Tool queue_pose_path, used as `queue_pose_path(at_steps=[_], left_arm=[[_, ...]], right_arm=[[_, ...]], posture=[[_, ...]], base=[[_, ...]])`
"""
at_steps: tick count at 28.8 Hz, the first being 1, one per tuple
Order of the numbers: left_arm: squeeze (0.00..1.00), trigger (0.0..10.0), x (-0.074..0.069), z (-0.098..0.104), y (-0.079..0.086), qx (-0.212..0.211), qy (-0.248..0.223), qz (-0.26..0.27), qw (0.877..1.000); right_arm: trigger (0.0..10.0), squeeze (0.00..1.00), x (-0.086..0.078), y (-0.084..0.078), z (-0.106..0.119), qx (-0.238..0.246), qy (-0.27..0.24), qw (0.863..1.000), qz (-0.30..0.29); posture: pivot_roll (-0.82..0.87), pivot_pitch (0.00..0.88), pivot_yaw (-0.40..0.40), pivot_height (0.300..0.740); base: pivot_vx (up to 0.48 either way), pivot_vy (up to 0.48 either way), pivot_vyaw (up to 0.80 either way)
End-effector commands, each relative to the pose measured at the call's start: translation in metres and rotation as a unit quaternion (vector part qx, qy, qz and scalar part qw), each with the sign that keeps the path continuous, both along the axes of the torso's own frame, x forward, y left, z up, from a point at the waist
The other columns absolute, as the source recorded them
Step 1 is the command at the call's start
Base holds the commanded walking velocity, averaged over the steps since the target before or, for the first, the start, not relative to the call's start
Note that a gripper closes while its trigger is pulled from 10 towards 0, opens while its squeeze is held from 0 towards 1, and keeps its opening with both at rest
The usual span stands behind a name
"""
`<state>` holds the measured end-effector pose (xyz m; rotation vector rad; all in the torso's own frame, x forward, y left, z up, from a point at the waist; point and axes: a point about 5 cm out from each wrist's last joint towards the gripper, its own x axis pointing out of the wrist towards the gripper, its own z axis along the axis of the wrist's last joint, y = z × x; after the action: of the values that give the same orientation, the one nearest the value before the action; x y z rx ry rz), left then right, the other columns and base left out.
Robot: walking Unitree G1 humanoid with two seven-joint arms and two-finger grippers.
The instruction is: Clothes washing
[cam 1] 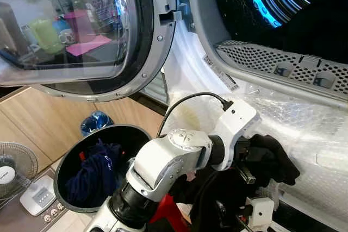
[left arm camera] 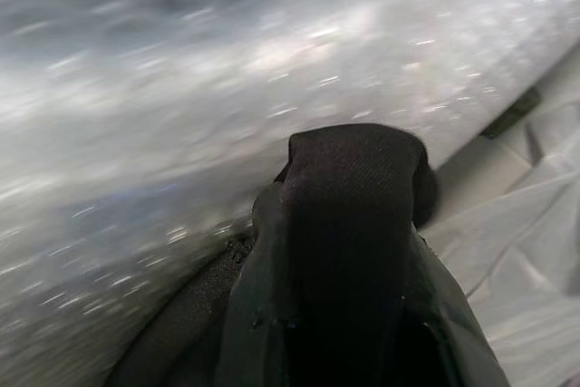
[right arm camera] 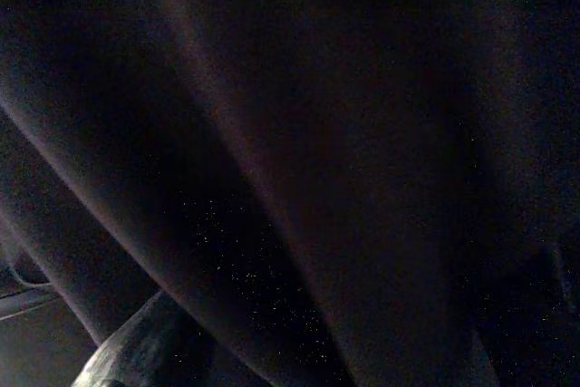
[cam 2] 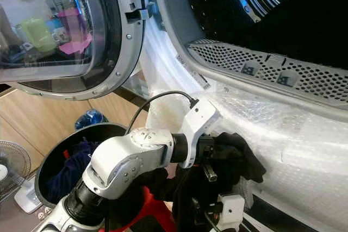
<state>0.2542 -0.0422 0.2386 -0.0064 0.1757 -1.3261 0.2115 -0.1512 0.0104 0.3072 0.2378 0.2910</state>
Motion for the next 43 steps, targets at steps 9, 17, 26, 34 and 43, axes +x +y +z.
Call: queue_pose_path(at_steps=[9, 17, 26, 34, 43], left_arm=[[0.00, 0.0, -0.015, 0.017, -0.006, -0.025, -0.017, -0.033, 0.999], [0.00, 0.0, -0.017, 0.018, -0.006, -0.020, -0.016, -0.039, 0.999], [0.00, 0.0, -0.018, 0.020, -0.007, -0.022, -0.014, -0.043, 0.999], [0.00, 0.0, -0.020, 0.022, -0.008, -0.031, -0.011, -0.045, 0.998], [0.00, 0.0, -0.023, 0.022, -0.007, -0.034, -0.011, -0.048, 0.998]], right_arm=[[8.9, 0.00, 0.001, 0.002, 0.008, 0.108, -0.026, 0.994, -0.024], [0.0, 0.00, -0.011, 0.022, 0.021, 0.189, -0.051, 0.977, 0.088], [0.0, 0.00, -0.014, 0.027, 0.020, 0.193, -0.039, 0.974, 0.111], [0.0, 0.00, -0.011, 0.030, 0.019, 0.189, -0.033, 0.975, 0.114], [0.0, 0.00, -0.008, 0.029, 0.015, 0.156, -0.008, 0.982, 0.105]], posture=[[0.00, 0.034, 0.145, 0.740], [0.00, 0.043, 0.162, 0.740], [-0.01, 0.047, 0.166, 0.740], [0.00, 0.035, 0.158, 0.740], [0.00, 0.012, 0.149, 0.740]], base=[[0.000, 0.000, 0.00], [0.000, 0.000, 0.00], [0.000, 0.000, 0.00], [0.000, 0.000, 0.00], [0.000, 0.000, 0.00]])
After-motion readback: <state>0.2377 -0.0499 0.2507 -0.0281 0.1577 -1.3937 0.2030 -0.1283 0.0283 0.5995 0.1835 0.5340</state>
